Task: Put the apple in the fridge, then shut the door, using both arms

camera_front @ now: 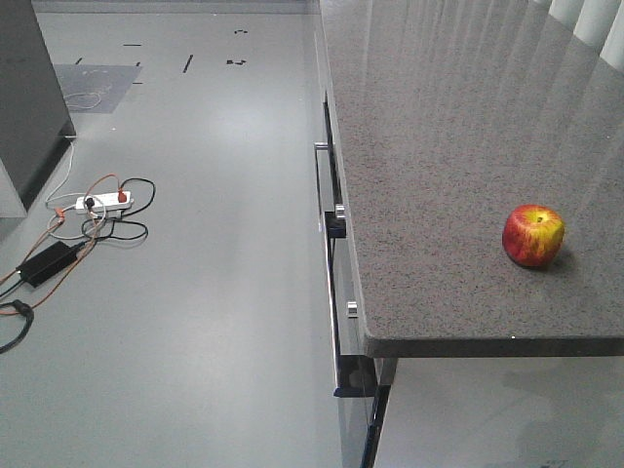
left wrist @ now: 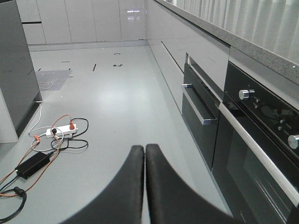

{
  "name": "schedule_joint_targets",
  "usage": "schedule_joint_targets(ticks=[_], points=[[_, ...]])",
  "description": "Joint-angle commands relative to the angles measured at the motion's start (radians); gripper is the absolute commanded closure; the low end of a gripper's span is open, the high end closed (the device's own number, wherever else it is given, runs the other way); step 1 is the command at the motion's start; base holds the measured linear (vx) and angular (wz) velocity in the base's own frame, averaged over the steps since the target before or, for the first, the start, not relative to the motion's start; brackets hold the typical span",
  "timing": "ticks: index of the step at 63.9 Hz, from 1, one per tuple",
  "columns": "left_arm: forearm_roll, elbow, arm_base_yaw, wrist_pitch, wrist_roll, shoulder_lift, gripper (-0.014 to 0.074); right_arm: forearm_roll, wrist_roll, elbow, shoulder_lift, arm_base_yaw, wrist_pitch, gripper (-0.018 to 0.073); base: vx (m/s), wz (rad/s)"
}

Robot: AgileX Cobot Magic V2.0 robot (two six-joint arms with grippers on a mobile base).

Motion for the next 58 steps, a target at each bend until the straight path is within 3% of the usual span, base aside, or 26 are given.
schedule_joint_targets(ticks=[1,14,31,58], points=[[-0.010,0.020,0.000,-0.068,-0.009,-0.014,0.0601,0.002,-0.007,0.009,-0.011,0.000,-0.078,0.0564,0.00,0.00],[-0.010,0.020,0.000,-0.068,-0.009,-0.014,0.0601,0.008,-0.006,0.009,-0.011,0.000,-0.124,0.0564,0.00,0.00],[-0.010,0.020,0.000,-0.068,-0.009,-0.014,0.0601,0.159,-0.004,-0.023,-0.010,0.000,-0.277,0.0564,0.00,0.00],[-0.010,0.020,0.000,-0.068,-0.009,-0.014,0.0601,0.120,-0.012,-0.350,0.189,0.000,-0.178,0.0564,0.00,0.00]])
